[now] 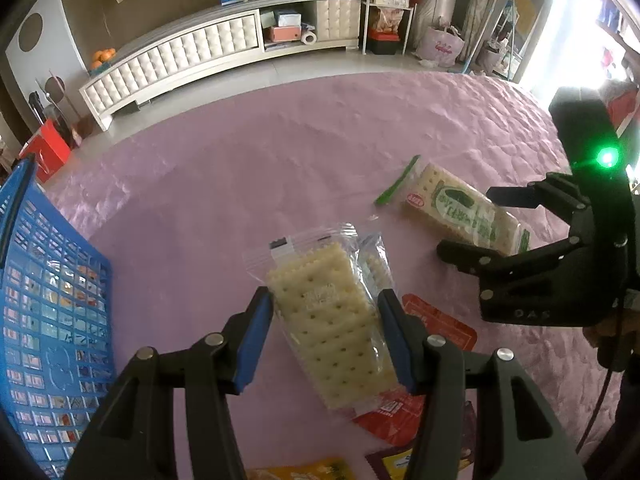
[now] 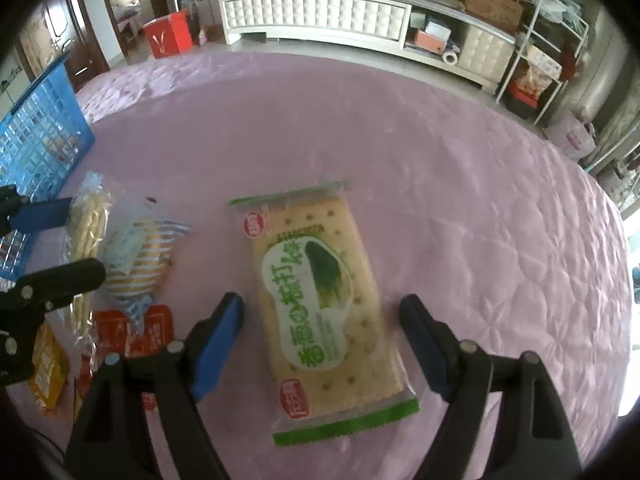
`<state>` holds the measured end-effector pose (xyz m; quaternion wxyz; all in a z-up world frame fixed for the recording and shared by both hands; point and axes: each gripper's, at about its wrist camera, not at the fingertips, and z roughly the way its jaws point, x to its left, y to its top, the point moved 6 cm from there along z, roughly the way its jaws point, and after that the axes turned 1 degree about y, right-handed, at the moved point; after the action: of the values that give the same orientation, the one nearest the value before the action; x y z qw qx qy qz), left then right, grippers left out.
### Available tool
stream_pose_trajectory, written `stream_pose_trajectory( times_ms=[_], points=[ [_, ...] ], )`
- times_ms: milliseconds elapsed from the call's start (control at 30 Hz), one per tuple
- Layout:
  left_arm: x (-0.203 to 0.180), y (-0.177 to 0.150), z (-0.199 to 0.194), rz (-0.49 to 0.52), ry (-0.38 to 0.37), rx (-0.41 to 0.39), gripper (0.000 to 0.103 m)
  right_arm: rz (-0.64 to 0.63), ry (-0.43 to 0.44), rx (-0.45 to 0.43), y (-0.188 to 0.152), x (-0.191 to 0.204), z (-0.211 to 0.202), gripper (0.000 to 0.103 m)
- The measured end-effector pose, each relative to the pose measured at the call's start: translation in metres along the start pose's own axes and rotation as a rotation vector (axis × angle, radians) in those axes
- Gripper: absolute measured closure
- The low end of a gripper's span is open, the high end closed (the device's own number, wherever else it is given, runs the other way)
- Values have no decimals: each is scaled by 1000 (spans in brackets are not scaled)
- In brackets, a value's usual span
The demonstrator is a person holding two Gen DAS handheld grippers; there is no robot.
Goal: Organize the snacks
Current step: 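Grasp the green-labeled cracker pack with the right gripper while the left holds its pack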
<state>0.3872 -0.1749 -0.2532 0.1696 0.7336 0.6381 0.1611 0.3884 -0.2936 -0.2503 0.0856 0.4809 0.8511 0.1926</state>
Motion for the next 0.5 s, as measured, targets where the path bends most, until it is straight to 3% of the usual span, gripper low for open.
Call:
stream_pose_trajectory(
  times_ms=[67,100,333,500],
  points=[
    [0,-1,0,-6,4,5,51,12,-4,-21,-2,-4,-3,28],
    [1,-2,0,-9,1,5,51,30,-11,-29,-3,-6,-6,39],
    [3,-10,-9,-21,3,-6,51,54,-28,-18,-14,7,-14,42],
    [10,-15,-27,-41,-18,-23,51,82,-33,-66,-16,21,-43,42]
  ],
)
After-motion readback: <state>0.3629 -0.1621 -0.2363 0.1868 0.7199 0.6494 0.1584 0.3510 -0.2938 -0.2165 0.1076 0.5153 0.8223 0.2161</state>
